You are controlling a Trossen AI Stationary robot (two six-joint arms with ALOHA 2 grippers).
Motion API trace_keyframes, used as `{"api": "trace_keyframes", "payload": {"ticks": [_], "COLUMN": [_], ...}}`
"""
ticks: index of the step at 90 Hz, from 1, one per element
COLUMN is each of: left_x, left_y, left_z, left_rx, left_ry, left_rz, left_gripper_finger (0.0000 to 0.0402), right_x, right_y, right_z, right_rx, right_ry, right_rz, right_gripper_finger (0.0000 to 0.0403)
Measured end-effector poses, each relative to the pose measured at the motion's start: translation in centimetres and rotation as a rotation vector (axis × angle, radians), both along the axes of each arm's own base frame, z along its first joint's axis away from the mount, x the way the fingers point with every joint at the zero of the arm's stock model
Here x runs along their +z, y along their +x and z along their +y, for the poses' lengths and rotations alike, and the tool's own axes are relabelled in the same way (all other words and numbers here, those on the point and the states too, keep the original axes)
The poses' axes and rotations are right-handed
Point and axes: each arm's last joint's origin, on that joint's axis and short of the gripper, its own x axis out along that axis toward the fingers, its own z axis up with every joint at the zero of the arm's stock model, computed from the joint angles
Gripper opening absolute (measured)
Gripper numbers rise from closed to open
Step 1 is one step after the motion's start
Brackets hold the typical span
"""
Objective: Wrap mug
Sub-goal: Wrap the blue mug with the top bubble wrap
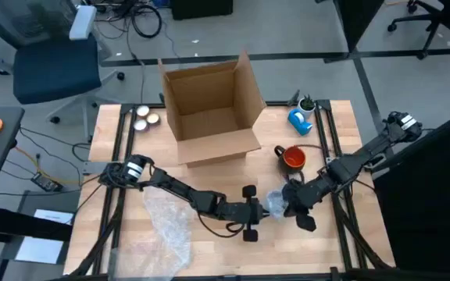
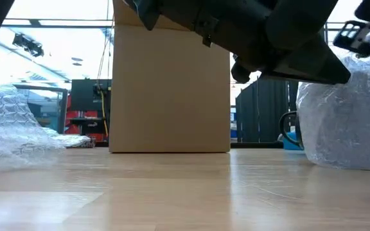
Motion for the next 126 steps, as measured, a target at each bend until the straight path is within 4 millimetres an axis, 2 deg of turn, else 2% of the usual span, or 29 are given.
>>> {"api": "trace_keyframes", "payload": {"ticks": [12,25,41,54,63,76,90,116,126], "left_x": [0.0,0.0,0.0,0.0,0.0,0.1,0.2,0.2,0.3], "left_y": [0.0,0.0,0.0,0.0,0.0,0.1,0.2,0.2,0.2], "left_z": [0.0,0.0,0.0,0.0,0.0,0.1,0.2,0.2,0.2], "left_rx": [0.0,0.0,0.0,0.0,0.0,0.002,0.006,0.004,0.004], "left_ry": [0.0,-0.001,-0.002,-0.002,-0.002,-0.005,-0.01,-0.012,-0.013], "left_rz": [-0.001,-0.003,-0.004,-0.005,-0.007,-0.015,-0.029,-0.034,-0.034], "left_gripper_finger": [0.0015,0.0015,0.0015,0.0015,0.0015,0.0015,0.0015,0.0015,0.0015], "right_x": [0.1,-1.3,-2.6,-1.9,-1.2,-1.4,-2.9,-7.2,-8.4], "right_y": [-2.4,-3.3,-1.3,0.4,0.7,0.8,1.5,5.2,6.1], "right_z": [-2.3,-3.0,-1.6,-0.6,-0.4,-0.6,-0.7,0.2,0.1], "right_rx": [-0.127,-0.192,-0.12,-0.052,-0.033,-0.038,-0.054,0.017,0.026], "right_ry": [-0.171,-0.187,-0.11,-0.079,-0.082,-0.087,-0.101,-0.161,-0.188], "right_rz": [0.107,0.223,0.193,0.106,0.079,0.082,0.111,0.179,0.203], "right_gripper_finger": [0.0,0.0,0.0,0.0,0.0,0.0,0.0,0.0,0.0]}}
